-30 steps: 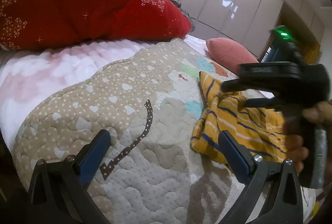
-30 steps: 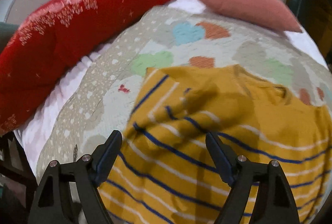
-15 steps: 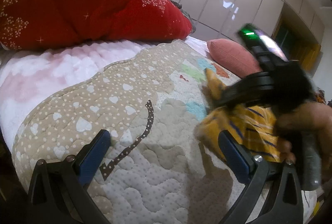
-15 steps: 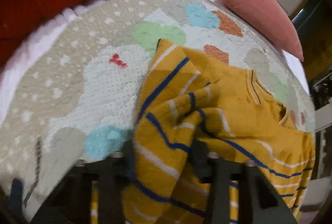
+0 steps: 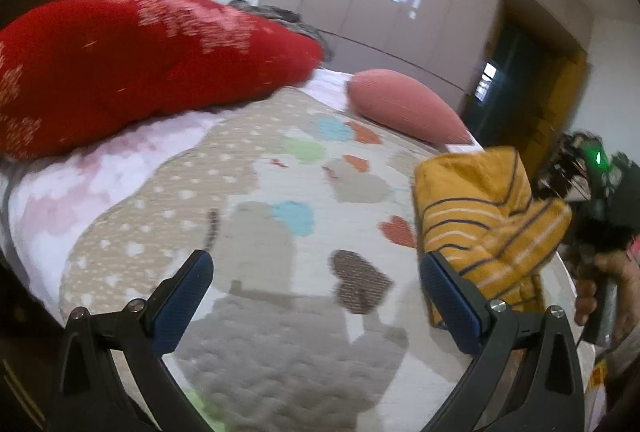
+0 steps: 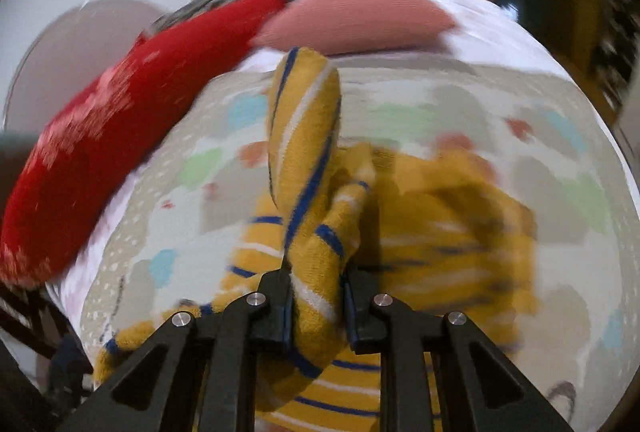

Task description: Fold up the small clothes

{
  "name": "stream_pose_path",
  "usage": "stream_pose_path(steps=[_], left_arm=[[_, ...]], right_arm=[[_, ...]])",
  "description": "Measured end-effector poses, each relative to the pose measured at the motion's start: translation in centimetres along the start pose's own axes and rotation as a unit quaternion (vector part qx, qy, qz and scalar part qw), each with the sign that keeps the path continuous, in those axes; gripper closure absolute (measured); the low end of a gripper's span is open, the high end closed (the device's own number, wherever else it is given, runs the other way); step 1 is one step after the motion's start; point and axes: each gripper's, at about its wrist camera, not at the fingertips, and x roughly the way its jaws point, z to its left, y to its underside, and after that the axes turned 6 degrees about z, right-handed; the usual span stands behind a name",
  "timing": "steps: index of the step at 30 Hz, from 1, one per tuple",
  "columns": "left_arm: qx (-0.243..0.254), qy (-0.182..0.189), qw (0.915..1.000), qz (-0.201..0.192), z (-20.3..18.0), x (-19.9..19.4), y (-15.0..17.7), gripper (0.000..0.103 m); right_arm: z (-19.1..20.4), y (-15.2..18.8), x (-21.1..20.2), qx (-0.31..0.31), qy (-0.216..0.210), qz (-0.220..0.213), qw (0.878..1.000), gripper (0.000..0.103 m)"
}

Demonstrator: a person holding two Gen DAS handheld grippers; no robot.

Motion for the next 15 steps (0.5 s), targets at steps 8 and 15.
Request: stream_pose_path(steps=[8, 15], left_arm=[[0.084, 0.023, 0.9956, 0.036, -7.3, 1.0, 1.3, 0.000], [0.125, 0.006, 0.9904, 0.059, -9.5, 2.5, 2.1, 0.000]], right_arm=[[-10.6, 3.7, 0.7, 0.089, -0.061, -0.002, 0.994, 0.072], [-11.0, 4.1, -6.6, 0.092, -0.044, -0.086, 0.991, 0.061]])
